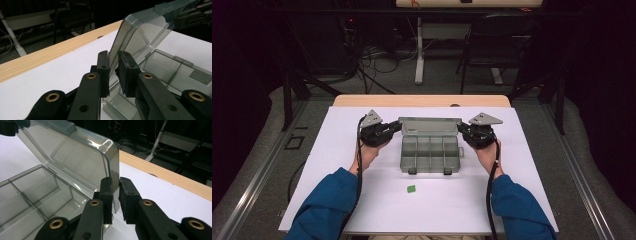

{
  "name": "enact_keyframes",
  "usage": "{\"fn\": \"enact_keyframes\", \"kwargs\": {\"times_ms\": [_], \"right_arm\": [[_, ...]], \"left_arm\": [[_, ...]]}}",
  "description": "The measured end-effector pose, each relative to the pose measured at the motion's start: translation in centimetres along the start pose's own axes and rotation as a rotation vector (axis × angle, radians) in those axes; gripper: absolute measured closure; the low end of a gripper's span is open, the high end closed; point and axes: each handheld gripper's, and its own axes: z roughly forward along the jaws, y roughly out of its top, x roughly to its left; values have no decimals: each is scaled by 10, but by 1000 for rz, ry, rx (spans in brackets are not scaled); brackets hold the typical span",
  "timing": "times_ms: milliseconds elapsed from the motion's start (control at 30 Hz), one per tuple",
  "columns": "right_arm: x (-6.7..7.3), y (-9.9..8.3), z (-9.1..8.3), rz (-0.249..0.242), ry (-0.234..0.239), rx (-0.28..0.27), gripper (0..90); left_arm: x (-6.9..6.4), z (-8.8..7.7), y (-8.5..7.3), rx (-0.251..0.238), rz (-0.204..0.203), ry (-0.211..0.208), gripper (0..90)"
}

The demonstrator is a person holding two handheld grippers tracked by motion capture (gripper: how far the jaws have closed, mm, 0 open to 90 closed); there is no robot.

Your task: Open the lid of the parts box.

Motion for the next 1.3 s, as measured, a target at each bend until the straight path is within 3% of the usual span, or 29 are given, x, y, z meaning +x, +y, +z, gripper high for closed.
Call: {"fn": "enact_keyframes", "kwargs": {"times_ms": [433, 1300], "right_arm": [[-3, -3, 8, 22, -14, 7, 819], [-9, -11, 27, 63, -19, 59, 828]], "left_arm": [[3, 11, -7, 25, -9, 40, 806], [7, 25, -13, 60, -24, 75, 822]]}}
